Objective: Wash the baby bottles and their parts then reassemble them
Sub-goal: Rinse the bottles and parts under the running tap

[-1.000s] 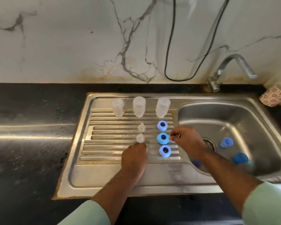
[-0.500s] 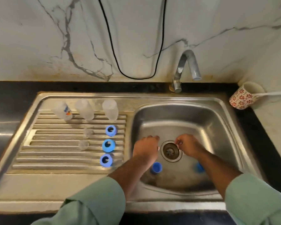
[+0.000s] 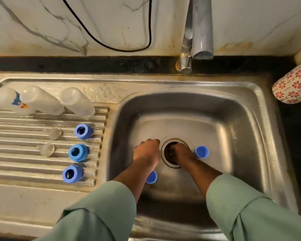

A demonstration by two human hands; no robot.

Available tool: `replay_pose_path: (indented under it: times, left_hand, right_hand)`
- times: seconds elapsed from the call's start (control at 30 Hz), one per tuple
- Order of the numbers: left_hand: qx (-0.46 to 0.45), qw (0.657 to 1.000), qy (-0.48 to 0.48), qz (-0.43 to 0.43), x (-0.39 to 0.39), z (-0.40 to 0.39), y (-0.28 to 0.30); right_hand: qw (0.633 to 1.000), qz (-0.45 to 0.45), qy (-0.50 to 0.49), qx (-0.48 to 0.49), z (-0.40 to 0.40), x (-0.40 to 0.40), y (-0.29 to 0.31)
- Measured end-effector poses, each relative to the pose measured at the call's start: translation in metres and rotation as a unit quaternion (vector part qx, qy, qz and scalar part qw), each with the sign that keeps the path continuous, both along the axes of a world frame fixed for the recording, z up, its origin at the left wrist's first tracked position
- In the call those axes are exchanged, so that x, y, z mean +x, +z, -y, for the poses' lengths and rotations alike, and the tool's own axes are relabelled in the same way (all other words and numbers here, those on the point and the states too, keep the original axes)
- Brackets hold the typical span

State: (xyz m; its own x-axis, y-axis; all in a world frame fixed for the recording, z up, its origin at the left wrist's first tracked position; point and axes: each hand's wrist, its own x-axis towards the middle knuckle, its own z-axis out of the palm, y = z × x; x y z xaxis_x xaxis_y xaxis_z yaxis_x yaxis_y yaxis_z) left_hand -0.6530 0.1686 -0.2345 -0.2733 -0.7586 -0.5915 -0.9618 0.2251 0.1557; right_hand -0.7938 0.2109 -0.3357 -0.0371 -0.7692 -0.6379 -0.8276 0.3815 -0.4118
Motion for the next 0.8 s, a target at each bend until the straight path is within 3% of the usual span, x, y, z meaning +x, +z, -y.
replay_pose_path:
  times: [0.2, 0.37, 0.47, 0.57, 0.67, 0.8]
  left_hand:
    - [0.005, 0.994, 0.088, -0.059, -0.014, 0.009, 0.013]
    - [-0.043, 0.966, 0.141, -0.212, -0.040, 0.047, 0.062]
    - [-0.112, 0.912, 0.174, -0.354, -0.061, 0.075, 0.110]
    - [-0.139, 0.863, 0.187, -0.449, -0.086, 0.098, 0.149]
    - [-0.087, 0.871, 0.171, -0.451, -0.104, 0.111, 0.163]
    - [-0.060, 0.878, 0.220, -0.422, -0.116, 0.117, 0.153]
  right_hand:
    - [0.992, 0.018, -0.118, -0.043, 0.003, 0.000, 0.033]
    - [0.957, 0.137, -0.235, -0.096, 0.008, -0.009, 0.090]
    - [0.928, 0.191, -0.277, -0.157, 0.009, -0.020, 0.130]
    - [0.897, 0.174, -0.294, -0.280, 0.013, -0.031, 0.171]
    - [0.867, 0.184, -0.296, -0.356, 0.018, -0.038, 0.192]
    - [0.914, 0.154, -0.259, -0.271, 0.031, -0.045, 0.187]
